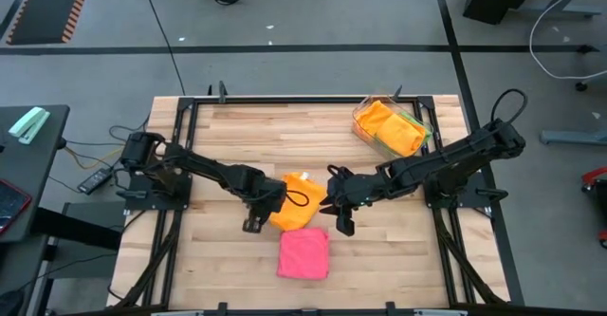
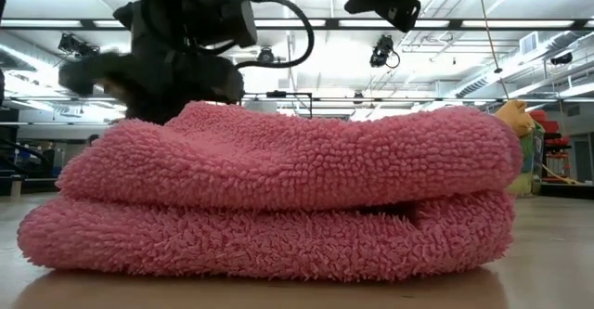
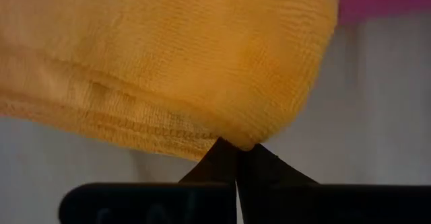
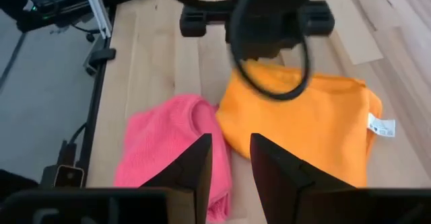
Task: Fold microfiber towels
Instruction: Fold the orange towel
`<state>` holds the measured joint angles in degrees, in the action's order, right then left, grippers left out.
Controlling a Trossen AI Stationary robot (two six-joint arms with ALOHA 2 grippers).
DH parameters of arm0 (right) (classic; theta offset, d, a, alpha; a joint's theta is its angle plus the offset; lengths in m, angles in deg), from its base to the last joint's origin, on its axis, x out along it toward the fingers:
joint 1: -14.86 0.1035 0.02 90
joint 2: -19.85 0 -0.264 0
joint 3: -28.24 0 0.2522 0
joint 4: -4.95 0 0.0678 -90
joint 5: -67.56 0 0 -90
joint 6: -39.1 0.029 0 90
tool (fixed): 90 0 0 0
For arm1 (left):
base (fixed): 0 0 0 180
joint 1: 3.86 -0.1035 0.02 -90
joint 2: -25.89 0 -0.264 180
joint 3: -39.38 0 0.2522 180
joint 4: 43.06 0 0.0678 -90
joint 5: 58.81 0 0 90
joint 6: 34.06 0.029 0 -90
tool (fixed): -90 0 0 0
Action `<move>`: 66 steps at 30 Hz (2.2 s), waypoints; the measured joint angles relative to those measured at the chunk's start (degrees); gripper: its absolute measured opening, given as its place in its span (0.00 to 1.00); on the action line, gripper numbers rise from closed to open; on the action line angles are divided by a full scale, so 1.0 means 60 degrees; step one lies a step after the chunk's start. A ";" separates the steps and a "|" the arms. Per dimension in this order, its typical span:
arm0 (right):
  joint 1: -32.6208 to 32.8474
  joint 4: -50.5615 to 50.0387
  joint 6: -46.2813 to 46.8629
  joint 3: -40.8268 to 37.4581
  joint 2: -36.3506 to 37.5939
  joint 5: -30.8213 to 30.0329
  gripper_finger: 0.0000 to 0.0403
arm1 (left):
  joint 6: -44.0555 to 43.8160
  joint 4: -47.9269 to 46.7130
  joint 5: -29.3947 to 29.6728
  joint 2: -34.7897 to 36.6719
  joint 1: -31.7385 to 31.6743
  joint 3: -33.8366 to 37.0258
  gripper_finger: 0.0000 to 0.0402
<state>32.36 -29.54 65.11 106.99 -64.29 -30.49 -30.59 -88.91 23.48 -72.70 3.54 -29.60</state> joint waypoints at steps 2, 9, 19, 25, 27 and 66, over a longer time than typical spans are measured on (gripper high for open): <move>-0.0042 -0.0048 -0.0198 0.0000 0.0000 0.0144 0.27 | -0.1290 -0.0115 -0.0196 0.0146 0.0107 0.0000 0.01; -0.0153 -0.0141 -0.0436 -0.0004 -0.0049 0.0168 0.27 | -0.5394 -0.0053 -0.0216 0.0624 0.0614 -0.0004 0.01; -0.0422 0.0198 -0.0759 -0.0011 -0.1972 0.0177 0.27 | -0.8005 0.1072 0.0220 0.0556 0.1322 -0.0011 0.01; -0.1151 0.1389 -0.1577 -0.0011 -0.3347 0.0299 0.27 | -0.7983 0.0780 0.0360 0.0556 0.1733 -0.0004 0.01; -0.1384 0.1845 -0.1868 -0.0011 -0.3674 0.0481 0.27 | -0.8002 0.0790 0.0427 0.0556 0.1855 0.0038 0.01; -0.3950 0.2520 -0.5191 0.0266 -0.4504 0.3871 0.27 | -0.4578 0.1498 0.4862 0.0620 0.3148 0.0047 0.71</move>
<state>8.66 -14.42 33.97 108.59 -91.31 -7.26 -58.06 -79.92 52.65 -68.99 22.43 -29.31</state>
